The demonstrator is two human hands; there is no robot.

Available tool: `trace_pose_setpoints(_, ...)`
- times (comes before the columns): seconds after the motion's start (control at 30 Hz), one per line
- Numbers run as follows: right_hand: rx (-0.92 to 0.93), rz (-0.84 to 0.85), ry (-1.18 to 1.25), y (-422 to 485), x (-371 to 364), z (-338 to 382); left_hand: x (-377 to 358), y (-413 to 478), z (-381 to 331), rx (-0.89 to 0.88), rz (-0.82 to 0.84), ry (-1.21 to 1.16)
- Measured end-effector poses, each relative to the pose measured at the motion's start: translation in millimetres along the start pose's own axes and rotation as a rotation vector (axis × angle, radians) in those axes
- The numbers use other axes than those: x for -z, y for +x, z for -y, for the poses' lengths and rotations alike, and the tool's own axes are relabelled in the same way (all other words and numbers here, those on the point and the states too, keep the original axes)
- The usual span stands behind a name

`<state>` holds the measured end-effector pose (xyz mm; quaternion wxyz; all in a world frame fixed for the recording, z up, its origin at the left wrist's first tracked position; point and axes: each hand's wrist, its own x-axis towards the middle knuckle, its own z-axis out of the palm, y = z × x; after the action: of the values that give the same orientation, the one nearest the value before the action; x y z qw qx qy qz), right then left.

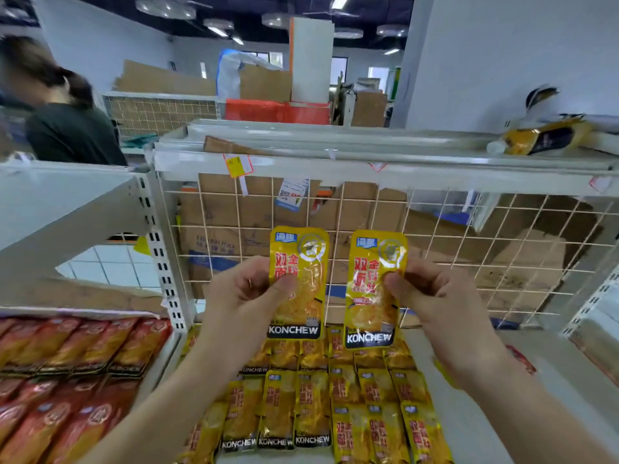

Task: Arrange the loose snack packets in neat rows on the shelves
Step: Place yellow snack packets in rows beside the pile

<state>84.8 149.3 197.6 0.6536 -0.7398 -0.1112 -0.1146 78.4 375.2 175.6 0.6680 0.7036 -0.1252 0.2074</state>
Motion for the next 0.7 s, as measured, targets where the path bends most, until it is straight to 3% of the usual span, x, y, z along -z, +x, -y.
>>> trace_pose_setpoints(0.37,-0.314,0.042,-0.129,-30,-23,-111,7,-66,88,0.300,-0.066,0.127)
trace_pose_setpoints(0.7,-0.411,0.148,-0.395,-65,-50,-180,15,-124,155,0.468,-0.099,0.306)
